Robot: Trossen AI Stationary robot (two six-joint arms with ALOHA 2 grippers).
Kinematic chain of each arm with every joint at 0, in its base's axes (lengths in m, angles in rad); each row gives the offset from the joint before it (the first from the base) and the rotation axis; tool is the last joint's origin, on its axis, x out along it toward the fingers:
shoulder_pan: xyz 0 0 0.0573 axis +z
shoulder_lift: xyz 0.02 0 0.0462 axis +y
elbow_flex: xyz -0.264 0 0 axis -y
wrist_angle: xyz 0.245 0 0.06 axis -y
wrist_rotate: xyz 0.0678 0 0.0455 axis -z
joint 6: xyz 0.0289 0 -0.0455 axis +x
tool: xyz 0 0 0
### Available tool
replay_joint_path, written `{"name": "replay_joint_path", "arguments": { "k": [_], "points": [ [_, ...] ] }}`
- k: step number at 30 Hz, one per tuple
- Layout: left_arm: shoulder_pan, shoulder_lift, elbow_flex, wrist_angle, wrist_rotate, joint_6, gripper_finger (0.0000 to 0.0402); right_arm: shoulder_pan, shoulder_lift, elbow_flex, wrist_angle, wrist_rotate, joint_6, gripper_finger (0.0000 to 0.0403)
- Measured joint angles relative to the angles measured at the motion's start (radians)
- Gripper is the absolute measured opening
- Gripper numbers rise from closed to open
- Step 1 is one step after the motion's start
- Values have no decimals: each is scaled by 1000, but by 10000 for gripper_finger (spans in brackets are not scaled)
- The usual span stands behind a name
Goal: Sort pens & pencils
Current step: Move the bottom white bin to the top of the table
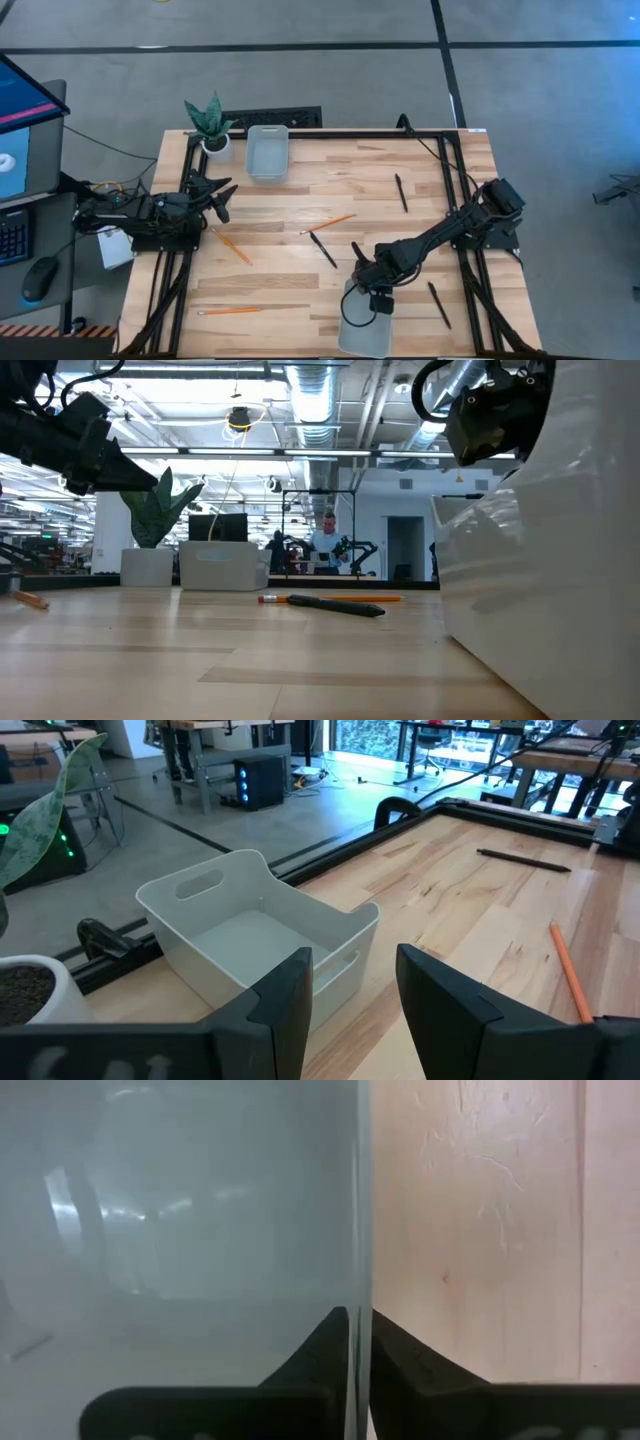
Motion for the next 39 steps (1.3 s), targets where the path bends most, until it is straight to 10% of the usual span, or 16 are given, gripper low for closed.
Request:
{"name": "replay_joint_path", "arguments": {
  "k": [39],
  "points": [
    [0,0,0,0,-2,0,137,0,0,0,0,20,0,23]
  ]
}}
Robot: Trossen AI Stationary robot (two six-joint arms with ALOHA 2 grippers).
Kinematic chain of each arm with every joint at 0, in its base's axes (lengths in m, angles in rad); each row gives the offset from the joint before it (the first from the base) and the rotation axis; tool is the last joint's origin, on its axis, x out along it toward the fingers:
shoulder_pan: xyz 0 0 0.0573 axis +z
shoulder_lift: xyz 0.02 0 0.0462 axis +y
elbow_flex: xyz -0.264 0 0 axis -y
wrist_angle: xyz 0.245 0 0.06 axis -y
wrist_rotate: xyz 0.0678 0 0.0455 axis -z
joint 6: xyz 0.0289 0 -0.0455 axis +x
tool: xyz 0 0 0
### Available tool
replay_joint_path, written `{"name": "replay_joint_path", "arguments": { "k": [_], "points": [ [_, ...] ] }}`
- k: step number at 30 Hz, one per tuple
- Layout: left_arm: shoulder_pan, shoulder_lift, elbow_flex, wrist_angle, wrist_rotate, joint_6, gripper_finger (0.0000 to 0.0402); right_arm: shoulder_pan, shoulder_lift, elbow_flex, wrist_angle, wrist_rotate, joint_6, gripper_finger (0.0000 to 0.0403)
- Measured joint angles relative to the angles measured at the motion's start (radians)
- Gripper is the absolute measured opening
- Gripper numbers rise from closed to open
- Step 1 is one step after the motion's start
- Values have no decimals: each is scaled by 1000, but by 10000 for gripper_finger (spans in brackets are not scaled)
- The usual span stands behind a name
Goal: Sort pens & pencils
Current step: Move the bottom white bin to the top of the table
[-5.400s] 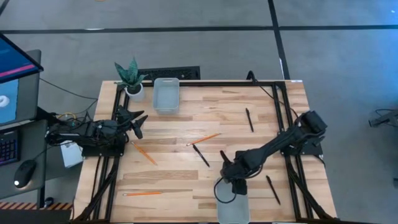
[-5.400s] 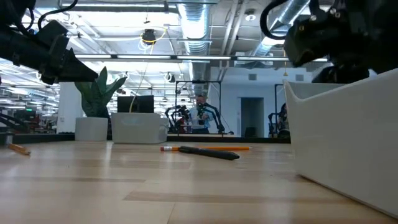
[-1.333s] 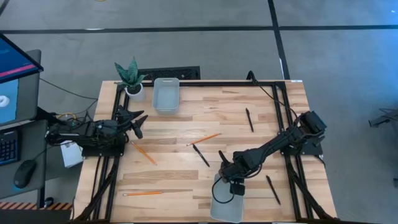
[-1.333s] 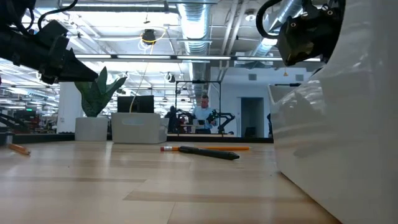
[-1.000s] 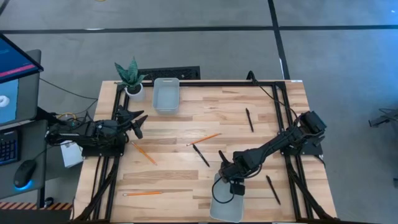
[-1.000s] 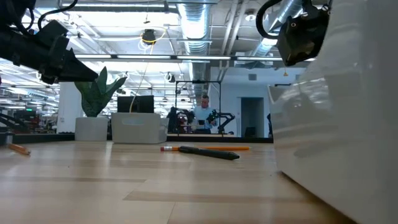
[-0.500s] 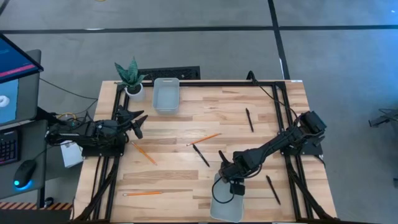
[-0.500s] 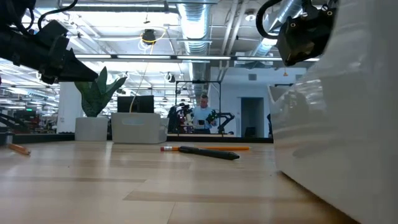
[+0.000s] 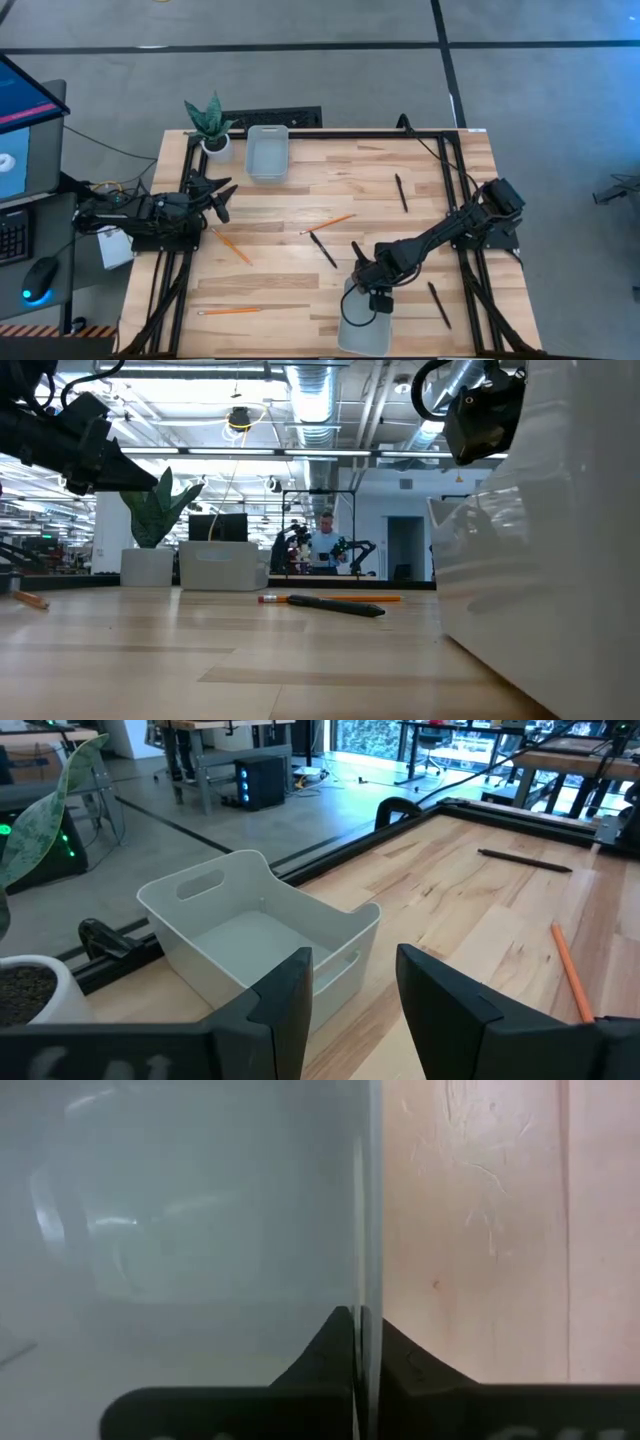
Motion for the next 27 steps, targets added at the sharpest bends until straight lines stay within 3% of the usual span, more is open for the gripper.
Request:
{"name": "replay_joint_path", "arguments": {
  "k": [9,22,27],
  "points": [
    [0,0,0,0,0,0,137,-8,0,0,20,3,0,74],
    [0,0,0,-6,0,0,137,-22,0,0,62,3,0,74],
    [0,0,0,-6,0,0,137,-22,0,0,61,3,0,53]
  ]
}}
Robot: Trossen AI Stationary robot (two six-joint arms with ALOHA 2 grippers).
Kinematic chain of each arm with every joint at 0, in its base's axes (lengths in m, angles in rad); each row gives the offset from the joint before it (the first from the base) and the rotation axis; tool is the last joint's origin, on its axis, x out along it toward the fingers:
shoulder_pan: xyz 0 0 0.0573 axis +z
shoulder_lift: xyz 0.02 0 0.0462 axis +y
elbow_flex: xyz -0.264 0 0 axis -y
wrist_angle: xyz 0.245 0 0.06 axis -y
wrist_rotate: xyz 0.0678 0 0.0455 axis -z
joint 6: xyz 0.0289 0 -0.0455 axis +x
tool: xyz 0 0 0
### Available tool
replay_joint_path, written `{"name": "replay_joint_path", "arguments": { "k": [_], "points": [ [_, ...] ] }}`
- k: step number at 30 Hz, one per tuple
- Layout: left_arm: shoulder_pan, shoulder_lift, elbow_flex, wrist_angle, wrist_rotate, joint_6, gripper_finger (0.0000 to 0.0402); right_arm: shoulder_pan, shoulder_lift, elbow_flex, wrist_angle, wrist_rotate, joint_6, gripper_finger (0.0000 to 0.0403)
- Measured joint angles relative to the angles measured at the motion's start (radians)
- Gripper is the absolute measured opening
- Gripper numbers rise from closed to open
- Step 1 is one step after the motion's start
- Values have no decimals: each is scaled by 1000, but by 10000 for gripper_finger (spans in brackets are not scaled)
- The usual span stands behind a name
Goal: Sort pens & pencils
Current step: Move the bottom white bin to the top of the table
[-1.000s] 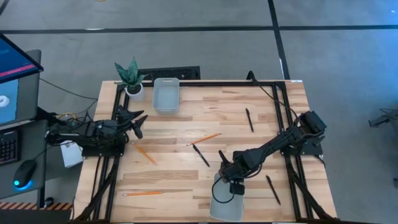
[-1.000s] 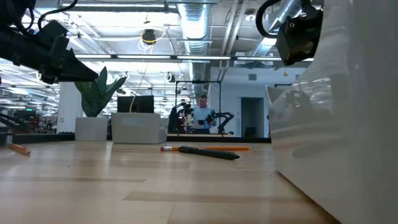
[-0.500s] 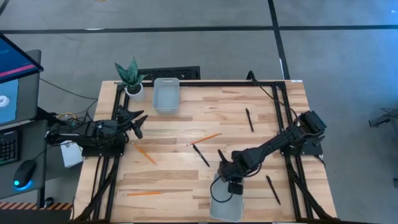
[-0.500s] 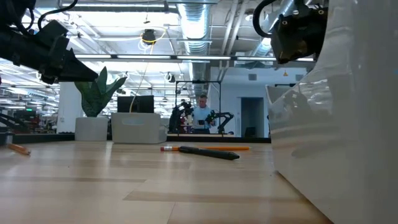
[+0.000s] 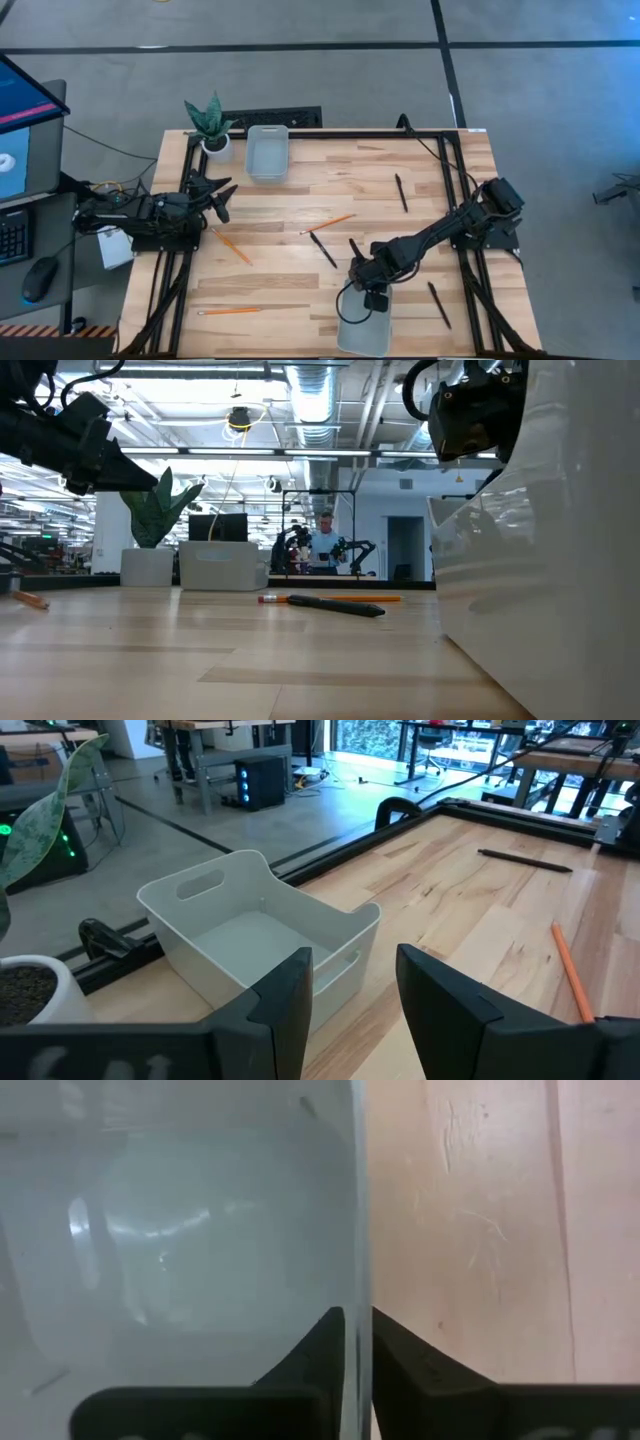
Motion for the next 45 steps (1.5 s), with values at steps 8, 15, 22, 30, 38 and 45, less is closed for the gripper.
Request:
{"name": "replay_joint_path", "arguments": {
  "k": [8,15,22,30,38,45],
  "points": [
    [0,0,0,0,0,0,137,0,0,0,-1,0,-2,21],
    [0,0,0,0,0,40,137,-5,0,0,-1,-1,-1,39],
    [0,0,0,0,0,42,137,-11,0,0,-1,0,-2,20],
    [0,0,0,-1,-19,74,137,-12,0,0,-1,-1,-2,20],
    [0,0,0,-1,-31,77,137,-12,0,0,-1,-1,-1,20],
    [0,0,0,-1,-31,77,137,-12,0,0,-1,-1,-1,20]
  ]
}}
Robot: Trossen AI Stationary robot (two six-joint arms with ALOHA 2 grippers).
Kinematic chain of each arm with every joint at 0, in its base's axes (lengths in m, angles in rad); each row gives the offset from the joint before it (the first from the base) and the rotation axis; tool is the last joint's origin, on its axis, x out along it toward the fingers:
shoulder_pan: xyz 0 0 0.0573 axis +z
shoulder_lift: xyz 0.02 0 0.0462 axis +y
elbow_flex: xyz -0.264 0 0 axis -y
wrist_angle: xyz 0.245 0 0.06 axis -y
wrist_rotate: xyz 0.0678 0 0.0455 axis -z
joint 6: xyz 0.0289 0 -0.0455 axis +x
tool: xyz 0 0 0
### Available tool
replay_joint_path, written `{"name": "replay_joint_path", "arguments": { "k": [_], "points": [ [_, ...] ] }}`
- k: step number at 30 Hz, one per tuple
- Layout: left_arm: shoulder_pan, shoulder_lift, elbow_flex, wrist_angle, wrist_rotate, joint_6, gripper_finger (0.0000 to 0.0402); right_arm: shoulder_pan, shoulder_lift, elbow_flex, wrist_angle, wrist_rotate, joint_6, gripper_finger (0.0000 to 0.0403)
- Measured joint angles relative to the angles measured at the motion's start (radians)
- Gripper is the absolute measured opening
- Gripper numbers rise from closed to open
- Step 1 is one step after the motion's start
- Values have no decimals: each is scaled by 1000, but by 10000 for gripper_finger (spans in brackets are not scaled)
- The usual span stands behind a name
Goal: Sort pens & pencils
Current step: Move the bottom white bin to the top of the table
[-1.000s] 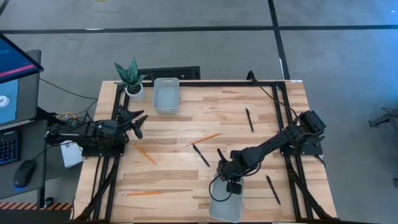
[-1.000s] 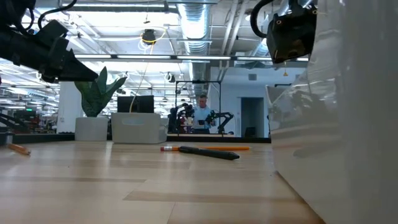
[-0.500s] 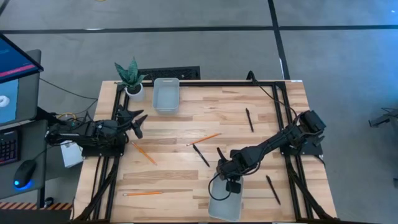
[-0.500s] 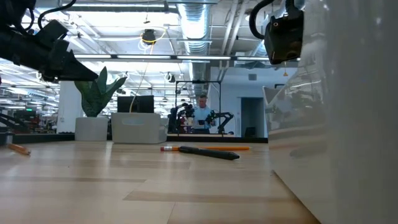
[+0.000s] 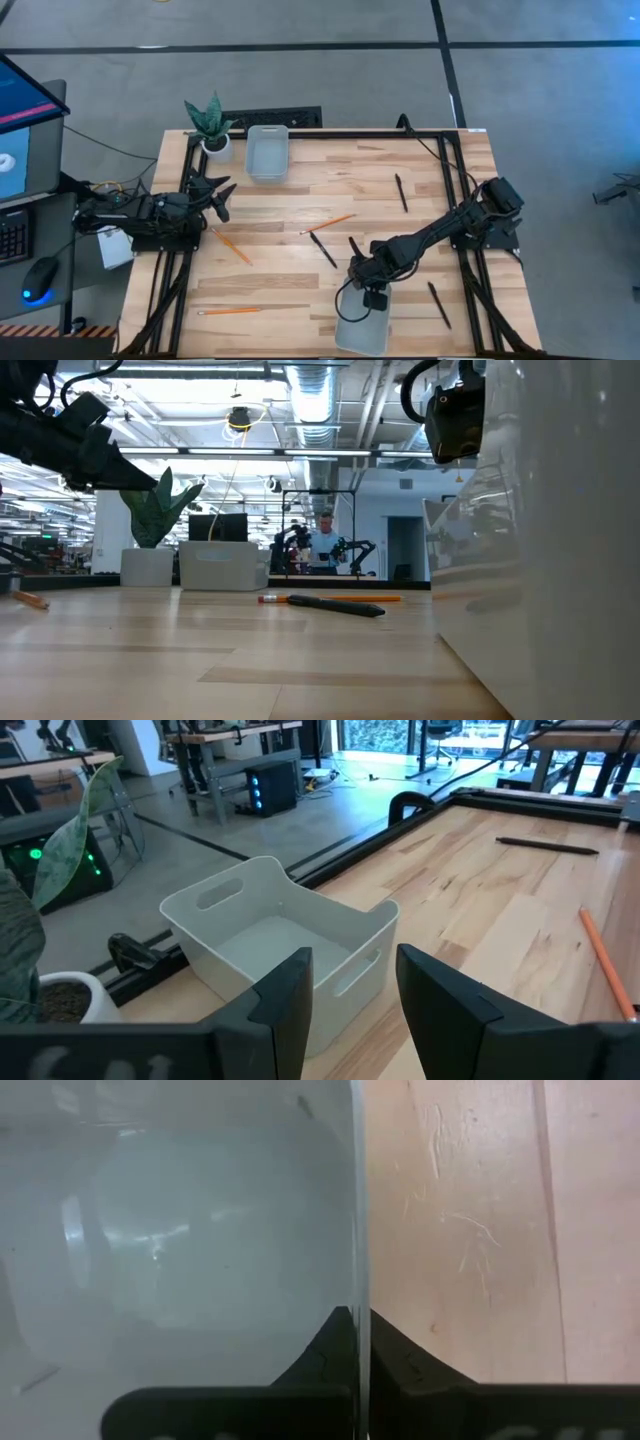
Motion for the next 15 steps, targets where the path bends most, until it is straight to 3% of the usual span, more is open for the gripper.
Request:
{"name": "replay_joint_path", "arguments": {
  "k": [15],
  "points": [
    [0,0,0,0,0,-1,137,-21,0,0,0,-3,1,21]
  ]
}}
